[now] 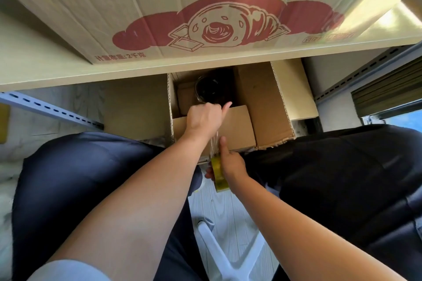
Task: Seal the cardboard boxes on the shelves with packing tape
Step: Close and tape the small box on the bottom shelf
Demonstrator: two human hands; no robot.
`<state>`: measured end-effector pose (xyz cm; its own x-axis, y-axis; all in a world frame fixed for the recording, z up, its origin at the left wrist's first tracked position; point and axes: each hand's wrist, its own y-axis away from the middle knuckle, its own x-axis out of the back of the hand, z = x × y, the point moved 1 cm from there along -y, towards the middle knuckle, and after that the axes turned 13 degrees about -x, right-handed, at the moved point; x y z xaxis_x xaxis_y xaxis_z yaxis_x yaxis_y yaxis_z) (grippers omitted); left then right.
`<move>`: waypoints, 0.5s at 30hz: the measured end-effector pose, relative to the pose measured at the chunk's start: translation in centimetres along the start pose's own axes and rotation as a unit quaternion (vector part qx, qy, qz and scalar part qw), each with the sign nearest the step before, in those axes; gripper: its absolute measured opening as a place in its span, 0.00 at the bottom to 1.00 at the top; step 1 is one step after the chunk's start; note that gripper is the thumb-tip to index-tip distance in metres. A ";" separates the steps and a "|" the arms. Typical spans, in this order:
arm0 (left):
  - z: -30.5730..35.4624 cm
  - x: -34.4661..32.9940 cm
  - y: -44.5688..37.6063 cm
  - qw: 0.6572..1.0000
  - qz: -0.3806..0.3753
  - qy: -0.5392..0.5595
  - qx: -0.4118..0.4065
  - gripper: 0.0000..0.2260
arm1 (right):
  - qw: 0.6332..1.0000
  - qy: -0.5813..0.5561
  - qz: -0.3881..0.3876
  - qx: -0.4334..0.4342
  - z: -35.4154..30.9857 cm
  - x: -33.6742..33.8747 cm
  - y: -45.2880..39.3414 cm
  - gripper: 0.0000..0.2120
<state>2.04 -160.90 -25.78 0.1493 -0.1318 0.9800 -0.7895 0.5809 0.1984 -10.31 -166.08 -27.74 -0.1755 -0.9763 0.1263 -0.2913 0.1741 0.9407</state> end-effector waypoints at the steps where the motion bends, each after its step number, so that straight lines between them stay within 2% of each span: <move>1: 0.0 0.0 -0.1 1.000 -0.002 0.004 0.000 0.29 | 1.000 0.004 -0.010 -0.004 -0.1 0.1 0.1 0.40; 6: -0.1 -0.3 -0.4 0.999 -0.029 0.028 -0.014 0.31 | 1.000 -0.020 -0.020 -0.002 -0.6 0.1 1.0 0.31; 9: -0.4 -0.8 -0.7 0.996 -0.041 0.071 -0.017 0.31 | 0.998 -0.032 -0.056 0.001 0.1 0.0 1.3 0.25; 15: -0.7 -1.3 -1.6 0.992 -0.059 0.114 -0.007 0.32 | 0.991 -0.052 -0.116 -0.029 -0.4 0.7 0.9 0.20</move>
<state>3.50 -161.06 -27.37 0.3716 -0.0158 0.9282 -0.7507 0.5831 0.3105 -10.31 -166.69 -26.69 -0.2067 -0.9702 -0.1266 -0.2813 -0.0650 0.9574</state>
